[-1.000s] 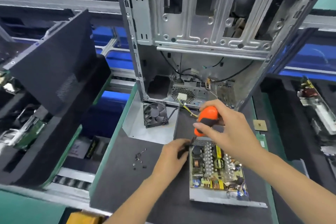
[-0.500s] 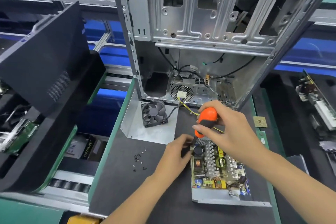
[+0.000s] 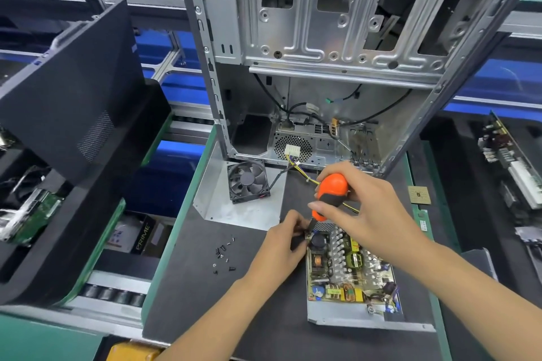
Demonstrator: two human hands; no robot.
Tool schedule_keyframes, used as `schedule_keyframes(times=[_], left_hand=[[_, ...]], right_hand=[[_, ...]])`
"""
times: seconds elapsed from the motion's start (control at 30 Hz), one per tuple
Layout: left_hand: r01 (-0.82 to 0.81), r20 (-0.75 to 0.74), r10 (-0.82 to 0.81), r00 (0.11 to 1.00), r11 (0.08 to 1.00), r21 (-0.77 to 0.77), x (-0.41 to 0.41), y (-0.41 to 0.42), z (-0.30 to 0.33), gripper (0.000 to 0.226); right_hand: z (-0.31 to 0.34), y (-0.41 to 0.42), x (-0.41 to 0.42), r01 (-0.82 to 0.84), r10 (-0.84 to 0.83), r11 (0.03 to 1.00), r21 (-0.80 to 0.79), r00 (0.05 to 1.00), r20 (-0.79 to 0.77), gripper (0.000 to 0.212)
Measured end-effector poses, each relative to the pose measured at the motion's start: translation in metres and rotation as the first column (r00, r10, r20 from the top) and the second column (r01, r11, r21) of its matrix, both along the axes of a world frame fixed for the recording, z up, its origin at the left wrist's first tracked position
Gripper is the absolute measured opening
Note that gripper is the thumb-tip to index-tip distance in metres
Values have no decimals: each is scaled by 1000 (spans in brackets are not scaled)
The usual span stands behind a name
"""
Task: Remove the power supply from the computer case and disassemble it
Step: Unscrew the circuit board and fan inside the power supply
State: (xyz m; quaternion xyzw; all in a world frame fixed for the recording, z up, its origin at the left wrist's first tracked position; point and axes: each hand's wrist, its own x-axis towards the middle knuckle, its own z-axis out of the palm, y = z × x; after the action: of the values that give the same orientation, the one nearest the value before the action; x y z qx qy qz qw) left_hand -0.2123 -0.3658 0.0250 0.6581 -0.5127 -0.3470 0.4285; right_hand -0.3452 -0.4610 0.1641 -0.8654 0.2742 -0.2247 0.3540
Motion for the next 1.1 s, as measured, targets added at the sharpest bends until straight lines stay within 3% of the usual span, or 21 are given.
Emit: schedule_keyframes(times=[0.13, 0.3, 0.53, 1.1], left_hand=[[-7, 14, 7, 1000, 1000, 1, 0, 0, 0, 25], [-29, 17, 29, 999, 1000, 8, -1, 0, 1, 38], [-7, 30, 7, 1000, 1000, -12, 1, -1, -2, 24], [-13, 37, 13, 999, 1000, -5, 1, 0, -1, 25]], right_hand=[[-1, 1, 1, -5, 5, 1000, -8, 1000, -1, 32], [0, 0, 0, 8, -8, 1000, -11, 1000, 21, 30], [-2, 2, -2, 7, -7, 1000, -7, 1000, 18, 30], [-3, 3, -5, -18, 19, 998, -62, 1000, 22, 30]])
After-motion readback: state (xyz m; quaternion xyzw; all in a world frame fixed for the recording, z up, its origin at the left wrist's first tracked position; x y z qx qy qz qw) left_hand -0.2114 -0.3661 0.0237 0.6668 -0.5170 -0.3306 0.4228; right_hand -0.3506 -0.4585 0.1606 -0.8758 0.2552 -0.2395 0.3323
